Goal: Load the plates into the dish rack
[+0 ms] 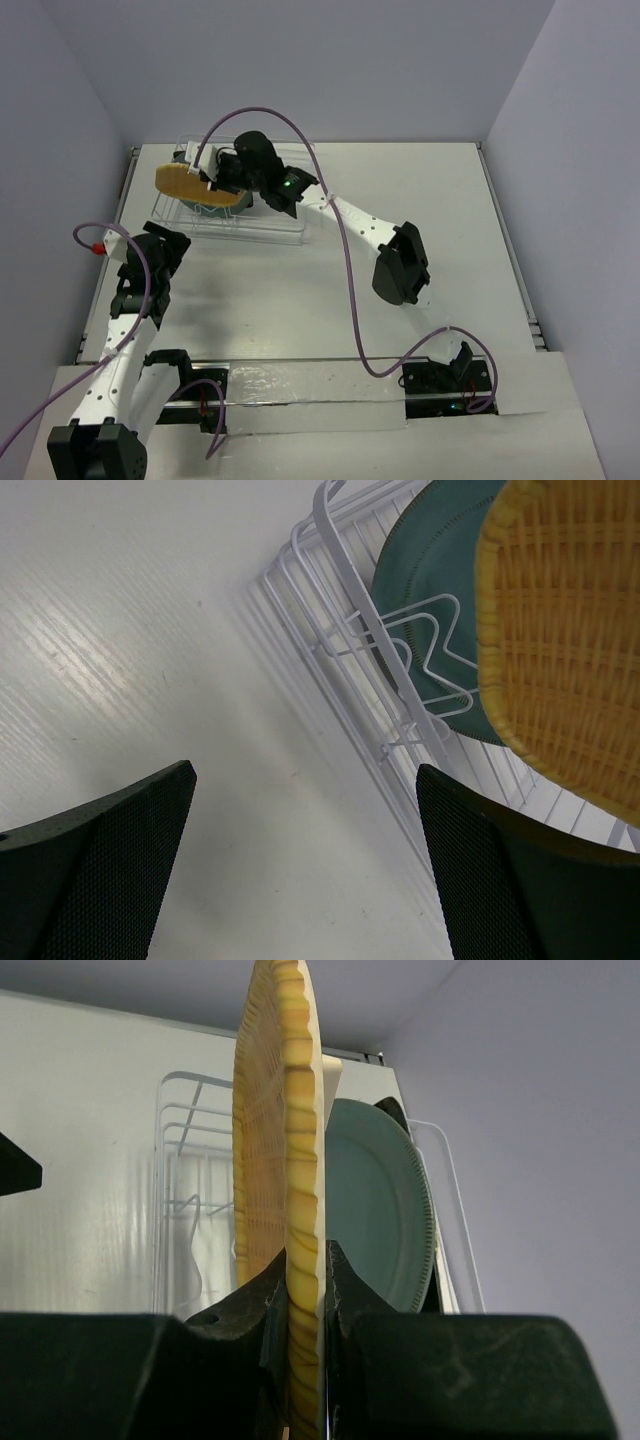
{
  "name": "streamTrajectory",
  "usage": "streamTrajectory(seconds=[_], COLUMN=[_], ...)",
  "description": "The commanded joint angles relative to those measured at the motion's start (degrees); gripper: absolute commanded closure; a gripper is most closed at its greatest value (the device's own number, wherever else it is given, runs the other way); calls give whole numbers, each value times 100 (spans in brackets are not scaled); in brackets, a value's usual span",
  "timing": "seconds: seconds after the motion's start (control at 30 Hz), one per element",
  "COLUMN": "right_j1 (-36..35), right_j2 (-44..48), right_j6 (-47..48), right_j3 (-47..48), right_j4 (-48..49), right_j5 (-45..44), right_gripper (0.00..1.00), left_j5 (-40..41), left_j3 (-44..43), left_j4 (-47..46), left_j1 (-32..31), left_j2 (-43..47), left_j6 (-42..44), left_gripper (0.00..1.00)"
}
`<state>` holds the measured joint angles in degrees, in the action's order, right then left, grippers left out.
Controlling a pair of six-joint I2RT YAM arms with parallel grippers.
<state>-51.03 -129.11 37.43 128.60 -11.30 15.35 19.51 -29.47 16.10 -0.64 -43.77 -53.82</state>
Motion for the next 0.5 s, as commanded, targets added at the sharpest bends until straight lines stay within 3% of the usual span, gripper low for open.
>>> streamTrajectory(seconds=[0.0,0.27,0.47], right_j1=[-28,-30,-22], right_j2=[-30,-457,-555], right_j6=[-99,-13,108], right_j3=[338,573,404], right_j4=[556,597,612], right_j5=[-78,-637,-410], right_gripper=[100,100,100], left_j5=[108,96,63], left_j3=[-23,3,12], left_j4=[-37,-74,-114], left_j1=[44,47,47], left_j2=[152,155,123], left_j6=[-5,3,12], left_gripper=[1,1,1])
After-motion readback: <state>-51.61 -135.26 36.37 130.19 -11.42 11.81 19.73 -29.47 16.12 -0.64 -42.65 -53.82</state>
